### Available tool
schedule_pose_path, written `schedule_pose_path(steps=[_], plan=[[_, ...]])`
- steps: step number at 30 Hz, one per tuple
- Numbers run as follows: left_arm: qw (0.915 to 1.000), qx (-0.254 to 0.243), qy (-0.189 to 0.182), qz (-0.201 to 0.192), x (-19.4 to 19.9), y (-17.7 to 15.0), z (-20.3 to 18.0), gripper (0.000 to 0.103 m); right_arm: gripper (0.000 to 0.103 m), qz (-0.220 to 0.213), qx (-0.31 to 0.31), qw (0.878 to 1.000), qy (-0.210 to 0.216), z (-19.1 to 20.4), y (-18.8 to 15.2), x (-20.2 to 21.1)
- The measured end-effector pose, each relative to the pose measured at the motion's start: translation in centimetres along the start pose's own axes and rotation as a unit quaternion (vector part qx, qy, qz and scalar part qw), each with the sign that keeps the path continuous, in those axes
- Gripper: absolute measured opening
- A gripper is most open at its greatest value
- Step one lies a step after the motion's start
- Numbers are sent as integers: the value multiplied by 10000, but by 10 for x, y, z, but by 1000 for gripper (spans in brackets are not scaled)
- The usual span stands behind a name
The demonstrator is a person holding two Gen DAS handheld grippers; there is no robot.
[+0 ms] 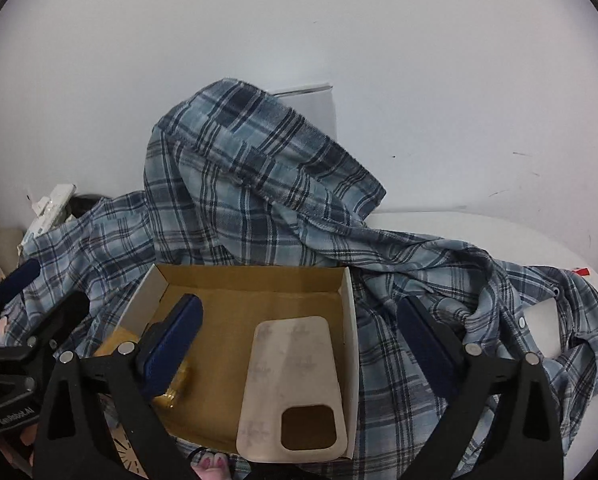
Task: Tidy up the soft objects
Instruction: 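Lower the phone case and cigarette pack into the box and open both tools, then grasp the green leather pouch with the right tool and lift it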
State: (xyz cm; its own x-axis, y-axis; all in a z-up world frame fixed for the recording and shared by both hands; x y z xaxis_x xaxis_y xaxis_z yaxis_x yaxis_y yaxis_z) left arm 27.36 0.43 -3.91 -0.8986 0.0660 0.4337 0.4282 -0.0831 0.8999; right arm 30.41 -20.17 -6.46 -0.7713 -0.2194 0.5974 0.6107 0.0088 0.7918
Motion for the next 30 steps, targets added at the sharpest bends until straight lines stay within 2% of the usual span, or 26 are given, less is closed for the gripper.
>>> schedule_pose_path(steps=[8,12,17,19,22,26,30], plan=[[9998,27,9,-220,20,12,1,103,97,-249,-98,9996,98,2,17,30],[9991,112,-58,-397,48,25,-1,103,97,-441,16,9989,139,8,22,58],[9969,1,-33,-791,98,32,-5,103,97,-627,139,9979,115,14,13,90],[9968,-80,-132,-788,113,26,-10,103,97,-662,96,9977,106,12,6,102],[9957,-99,-60,-923,131,16,-14,103,97,-749,170,9970,44,11,-4,116],[9958,-8,-122,-912,146,-1,-18,103,97,-497,123,9987,72,8,-26,122],[9958,78,-171,-900,153,-19,-20,103,97,-490,43,9987,112,8,-44,123]])
Point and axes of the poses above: each gripper's, at about its wrist camera, not at the fingertips, and x roughly against the way its jaws point, z to its left, y to its top, the point moved 10 cm from there along -x, roughly the way its jaws point
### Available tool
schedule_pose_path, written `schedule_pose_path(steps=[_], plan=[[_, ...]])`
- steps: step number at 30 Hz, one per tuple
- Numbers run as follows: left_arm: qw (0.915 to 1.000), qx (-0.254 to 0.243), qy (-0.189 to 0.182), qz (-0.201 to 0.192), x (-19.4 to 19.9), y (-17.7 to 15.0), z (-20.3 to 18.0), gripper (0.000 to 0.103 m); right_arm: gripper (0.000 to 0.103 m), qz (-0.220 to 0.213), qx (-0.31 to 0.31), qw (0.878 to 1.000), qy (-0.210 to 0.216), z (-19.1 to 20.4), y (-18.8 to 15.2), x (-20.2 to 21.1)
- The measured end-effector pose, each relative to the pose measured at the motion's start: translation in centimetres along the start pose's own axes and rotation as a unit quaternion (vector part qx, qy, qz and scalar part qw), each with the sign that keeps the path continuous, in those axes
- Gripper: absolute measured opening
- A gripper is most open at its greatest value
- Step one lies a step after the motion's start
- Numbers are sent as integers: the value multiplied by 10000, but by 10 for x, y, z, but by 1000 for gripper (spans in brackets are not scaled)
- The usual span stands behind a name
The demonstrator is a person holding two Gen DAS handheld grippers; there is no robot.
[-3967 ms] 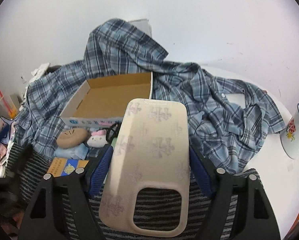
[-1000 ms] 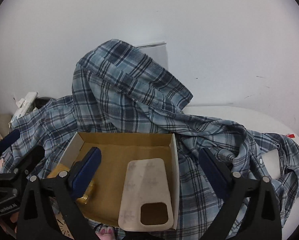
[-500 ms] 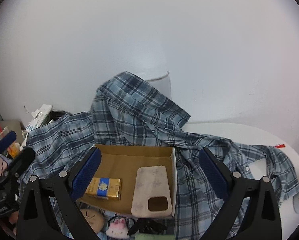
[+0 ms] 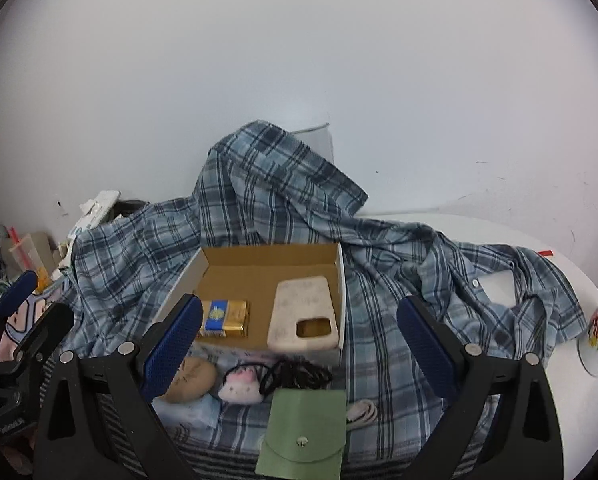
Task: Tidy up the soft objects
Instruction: 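Grasp the green leather pouch with the right tool and lift it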
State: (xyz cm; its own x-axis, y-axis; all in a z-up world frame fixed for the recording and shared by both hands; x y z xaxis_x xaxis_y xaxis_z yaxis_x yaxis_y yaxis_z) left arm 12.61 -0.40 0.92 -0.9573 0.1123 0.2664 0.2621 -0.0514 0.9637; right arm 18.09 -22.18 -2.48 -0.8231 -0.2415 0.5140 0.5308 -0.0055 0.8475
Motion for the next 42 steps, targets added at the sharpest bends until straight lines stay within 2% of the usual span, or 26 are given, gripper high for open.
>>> schedule_pose_path(steps=[4,6,10,16,20,31,38,40,42], plan=[[10000,72,-8,20,-3,-18,1,103,97,-156,49,9999,-31,0,-13,-5],[9998,113,-190,5,-7,-30,-3,103,97,-189,108,9998,-36,0,-19,-10],[9998,-124,-72,148,-18,-46,-8,103,97,-374,215,9989,-185,-7,-28,-17],[9997,-196,34,108,-17,-48,-10,103,97,-91,104,9997,-210,-16,-41,-29],[9998,-144,29,149,-19,-49,-7,103,101,-180,123,9994,-283,-16,-41,-26],[9999,-50,24,160,-20,-50,-4,103,101,-167,143,9994,-270,-16,-41,-25],[9998,-45,35,165,-20,-49,-6,103,101,107,33,9995,-308,-19,-48,-31],[9998,-41,59,167,-20,-49,-5,103,101,161,-105,9989,-430,-25,-49,-30],[9998,-23,69,174,-20,-48,-5,103,101,456,-83,9970,-624,-29,-55,-35]])
Point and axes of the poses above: each gripper's, at about its wrist camera, not at the fingertips, and x roughly against the way its jaws point, z to its left, y to its top, the point moved 10 cm from there along -x, roughly the way its jaws point
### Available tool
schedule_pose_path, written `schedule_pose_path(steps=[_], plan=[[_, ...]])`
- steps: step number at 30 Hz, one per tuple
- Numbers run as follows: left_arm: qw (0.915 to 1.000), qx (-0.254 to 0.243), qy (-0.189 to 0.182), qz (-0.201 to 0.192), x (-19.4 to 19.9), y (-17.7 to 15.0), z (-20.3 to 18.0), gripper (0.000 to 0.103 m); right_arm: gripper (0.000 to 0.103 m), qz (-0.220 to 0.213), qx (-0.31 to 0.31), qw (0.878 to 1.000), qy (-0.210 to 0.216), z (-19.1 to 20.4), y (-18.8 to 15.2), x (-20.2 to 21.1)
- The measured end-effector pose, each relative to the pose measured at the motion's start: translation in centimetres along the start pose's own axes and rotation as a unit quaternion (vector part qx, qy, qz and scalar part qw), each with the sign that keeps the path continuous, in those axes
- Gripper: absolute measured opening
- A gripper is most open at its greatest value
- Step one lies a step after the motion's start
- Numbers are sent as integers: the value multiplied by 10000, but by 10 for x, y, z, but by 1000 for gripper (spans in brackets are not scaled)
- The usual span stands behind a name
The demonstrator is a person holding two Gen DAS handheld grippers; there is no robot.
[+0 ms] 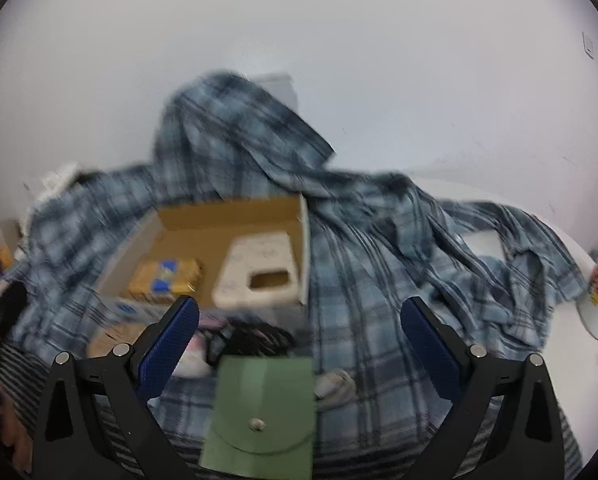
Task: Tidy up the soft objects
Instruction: 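Grasp the green leather pouch with the right tool and lift it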
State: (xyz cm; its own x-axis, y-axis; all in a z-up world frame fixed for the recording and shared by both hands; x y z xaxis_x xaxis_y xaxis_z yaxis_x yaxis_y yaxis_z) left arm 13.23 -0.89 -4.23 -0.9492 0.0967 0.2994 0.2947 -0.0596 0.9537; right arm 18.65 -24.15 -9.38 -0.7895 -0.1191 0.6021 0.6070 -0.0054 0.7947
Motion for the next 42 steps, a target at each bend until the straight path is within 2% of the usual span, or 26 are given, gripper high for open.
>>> schedule_pose_path(steps=[6,12,15,18,20,23,25,30,33,35,38,40,42], plan=[[9999,82,26,86,-4,-1,4,103,101,1003,60,9944,329,15,-33,-19],[10000,76,22,16,-2,-1,4,103,100,1163,250,9923,340,25,-48,-28],[10000,79,34,37,-3,-1,4,103,95,1323,300,9902,335,25,-56,-35],[9999,98,35,19,-2,-2,5,103,86,1585,343,9861,361,26,-66,-43],[9999,86,42,33,-2,-2,5,103,85,1686,369,9844,351,27,-70,-47],[9999,112,110,10,0,-2,8,103,81,1679,441,9842,354,29,-69,-46],[9999,126,105,9,1,-1,10,103,70,1651,452,9848,307,28,-68,-45],[9996,113,195,171,-3,-3,12,103,69,1430,378,9881,416,23,-57,-37],[9995,197,224,131,-2,-1,17,103,69,1254,392,9901,494,22,-47,-28],[9993,222,200,220,-6,-2,18,103,69,918,448,9941,368,19,-35,-20],[9978,213,26,634,-18,-11,14,103,69,587,561,9965,205,16,-23,-13],[9927,243,-63,1176,-31,-22,9,103,69,586,539,9965,238,16,-22,-13],[9843,386,-313,1695,-43,-35,1,103,69,653,547,9960,271,16,-25,-15]])
Point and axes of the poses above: each gripper's, at about its wrist camera, not at the fingertips, and x roughly against the way its jaws point, z to its left, y to its top, the point moved 10 cm from there along -x, roughly the way its jaws point
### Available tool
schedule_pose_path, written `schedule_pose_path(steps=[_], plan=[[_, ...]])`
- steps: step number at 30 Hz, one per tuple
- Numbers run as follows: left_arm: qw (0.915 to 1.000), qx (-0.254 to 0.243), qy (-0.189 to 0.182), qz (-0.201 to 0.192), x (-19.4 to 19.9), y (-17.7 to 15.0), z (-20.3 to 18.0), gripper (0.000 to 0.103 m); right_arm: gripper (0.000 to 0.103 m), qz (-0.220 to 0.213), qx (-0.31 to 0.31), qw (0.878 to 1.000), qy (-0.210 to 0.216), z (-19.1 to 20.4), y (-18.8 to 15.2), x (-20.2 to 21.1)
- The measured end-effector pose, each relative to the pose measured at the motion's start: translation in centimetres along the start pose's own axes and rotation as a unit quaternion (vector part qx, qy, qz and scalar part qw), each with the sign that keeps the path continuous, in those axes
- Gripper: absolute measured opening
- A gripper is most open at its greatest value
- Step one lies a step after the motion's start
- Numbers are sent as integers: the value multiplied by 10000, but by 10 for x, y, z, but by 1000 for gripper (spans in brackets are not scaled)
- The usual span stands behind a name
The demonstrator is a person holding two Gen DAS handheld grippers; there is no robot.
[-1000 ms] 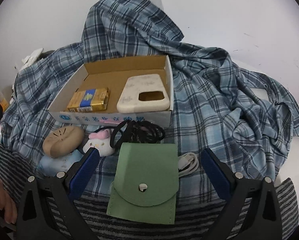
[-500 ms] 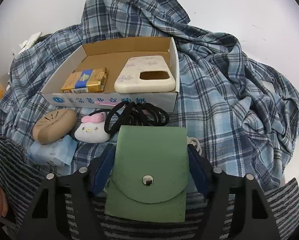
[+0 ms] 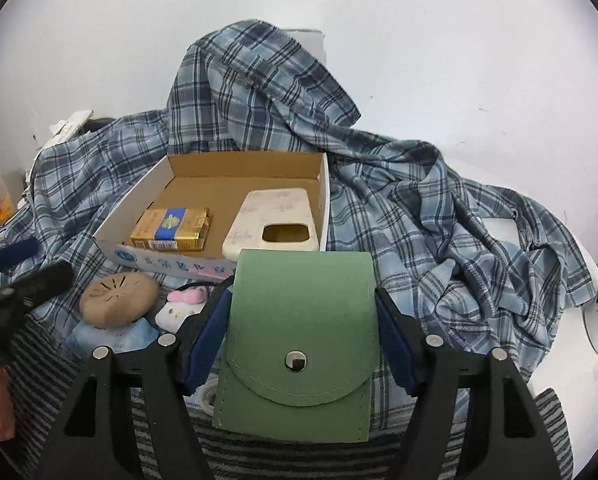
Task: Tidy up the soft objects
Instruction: 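Grasp the green leather pouch with the right tool and lift it, then grasp the tan round pad with the left tool and lift it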
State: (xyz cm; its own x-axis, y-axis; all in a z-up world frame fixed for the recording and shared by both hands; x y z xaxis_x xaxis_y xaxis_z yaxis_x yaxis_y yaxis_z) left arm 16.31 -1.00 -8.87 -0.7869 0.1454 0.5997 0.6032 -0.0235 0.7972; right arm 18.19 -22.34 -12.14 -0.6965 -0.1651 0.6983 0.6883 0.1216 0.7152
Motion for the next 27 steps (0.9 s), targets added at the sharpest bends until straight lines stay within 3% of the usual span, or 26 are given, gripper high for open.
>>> schedule_pose_path(steps=[4,8,11,15,27], plan=[[9965,33,-180,815,-29,-17,-9,103,69,102,22,9999,59,2,-5,-3],[9909,-94,-171,1331,-47,-29,-12,98,69,137,12,9999,76,3,-7,-5],[9903,-71,-149,1379,-54,-31,-8,95,69,114,22,9999,71,3,-7,-4],[9866,50,-436,1570,-62,-37,-8,95,69,125,91,9999,65,5,-7,-4],[9875,-220,-359,1516,-69,-46,-10,89,69,176,120,9998,49,5,-9,-8]])
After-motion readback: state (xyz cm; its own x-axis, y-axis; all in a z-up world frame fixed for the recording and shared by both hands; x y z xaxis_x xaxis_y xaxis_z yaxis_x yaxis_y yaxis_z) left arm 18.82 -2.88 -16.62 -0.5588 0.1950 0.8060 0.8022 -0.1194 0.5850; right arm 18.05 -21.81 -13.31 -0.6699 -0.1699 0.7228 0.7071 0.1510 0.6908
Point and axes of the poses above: each gripper's, at about its wrist camera, not at the fingertips, and x roughly against the way its jaws point, z to its left, y to its top, the point moved 10 cm from there along -x, roughly the way its jaws point
